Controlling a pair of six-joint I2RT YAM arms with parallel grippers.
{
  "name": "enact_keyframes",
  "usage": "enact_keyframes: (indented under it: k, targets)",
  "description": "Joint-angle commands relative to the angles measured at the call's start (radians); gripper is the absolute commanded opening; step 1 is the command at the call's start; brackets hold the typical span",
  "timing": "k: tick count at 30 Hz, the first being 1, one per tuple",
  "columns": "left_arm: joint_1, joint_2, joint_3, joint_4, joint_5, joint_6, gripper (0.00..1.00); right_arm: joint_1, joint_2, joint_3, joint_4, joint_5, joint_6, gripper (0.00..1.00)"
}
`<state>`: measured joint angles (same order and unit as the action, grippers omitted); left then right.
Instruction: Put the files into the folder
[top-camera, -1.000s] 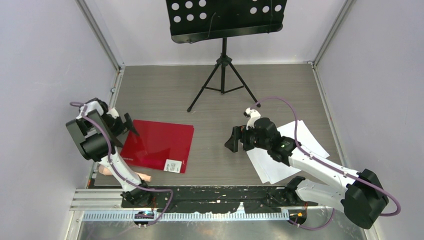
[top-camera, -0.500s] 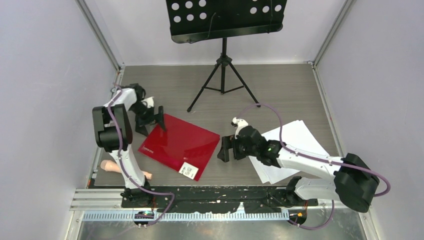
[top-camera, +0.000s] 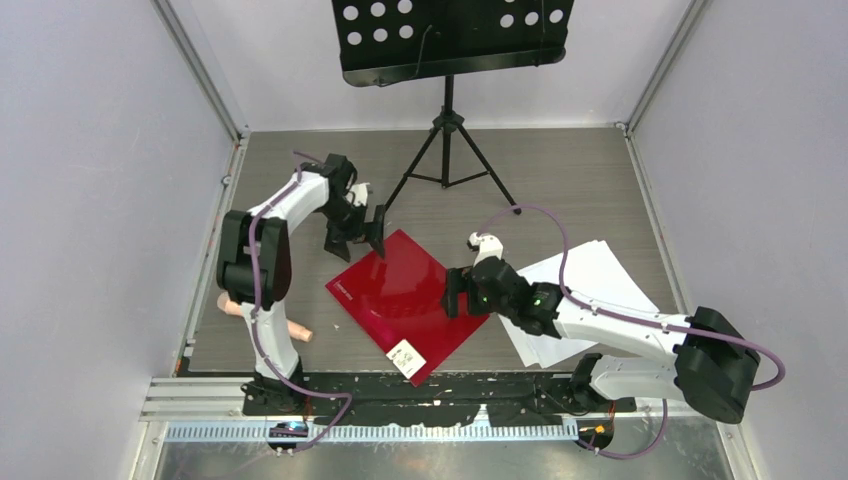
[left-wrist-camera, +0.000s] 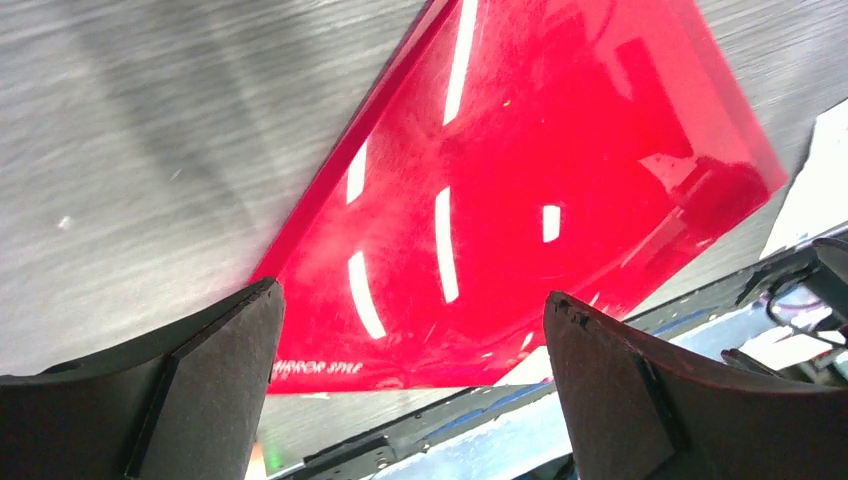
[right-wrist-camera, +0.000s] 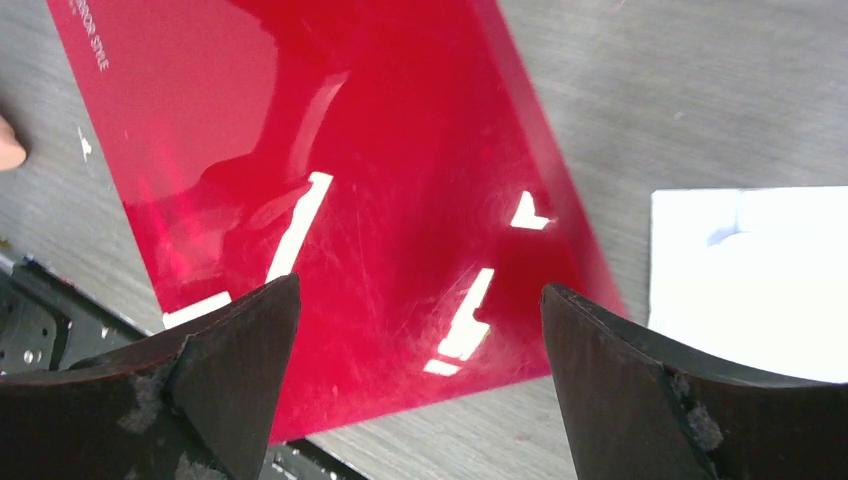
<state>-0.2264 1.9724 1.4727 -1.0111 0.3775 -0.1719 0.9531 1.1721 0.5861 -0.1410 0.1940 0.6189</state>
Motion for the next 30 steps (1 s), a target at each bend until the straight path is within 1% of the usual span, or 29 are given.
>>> enact_keyframes:
  k: [1,3,6,8,10,13,14,18,20,24,26,29,30]
  targets:
    - [0.030,-0.237,-0.024,0.088,-0.115,-0.121,1.00,-0.046,-0.004,0.090,-0.003,0.097,-0.086,0.95]
    - [0.030,-0.345,-0.086,0.134,-0.240,-0.187,1.00,-0.089,0.029,0.112,0.022,0.073,-0.108,0.95]
    - [0.023,-0.521,-0.233,0.228,-0.348,-0.321,1.00,-0.154,0.100,0.139,0.076,0.015,-0.131,0.95]
    - [-0.003,-0.652,-0.369,0.333,-0.368,-0.400,1.00,-0.179,0.155,0.163,0.111,-0.028,-0.146,0.95]
    - [-0.037,-0.729,-0.441,0.347,-0.364,-0.446,1.00,-0.185,0.209,0.192,0.121,-0.065,-0.159,0.95]
    - [-0.121,-0.788,-0.531,0.340,-0.370,-0.475,1.00,-0.182,0.272,0.206,0.129,-0.111,-0.153,0.95]
    - [-0.156,-0.807,-0.564,0.348,-0.395,-0.491,1.00,-0.182,0.280,0.205,0.132,-0.116,-0.150,0.95]
    - [-0.275,-0.887,-0.720,0.422,-0.429,-0.604,1.00,-0.158,0.284,0.170,0.135,-0.117,-0.135,0.95]
    - [-0.293,-0.911,-0.804,0.479,-0.414,-0.658,1.00,-0.134,0.277,0.157,0.124,-0.102,-0.126,0.95]
    - [-0.294,-0.942,-0.954,0.588,-0.399,-0.771,1.00,-0.104,0.285,0.127,0.126,-0.087,-0.092,0.95]
    - [-0.295,-0.943,-0.979,0.639,-0.382,-0.786,1.00,-0.098,0.292,0.108,0.133,-0.082,-0.076,0.95]
    - [-0.295,-0.923,-0.989,0.650,-0.382,-0.831,1.00,-0.085,0.304,0.083,0.134,-0.077,-0.058,0.95]
    - [-0.295,-0.911,-0.996,0.655,-0.367,-0.848,1.00,-0.083,0.308,0.078,0.158,-0.078,-0.050,0.95]
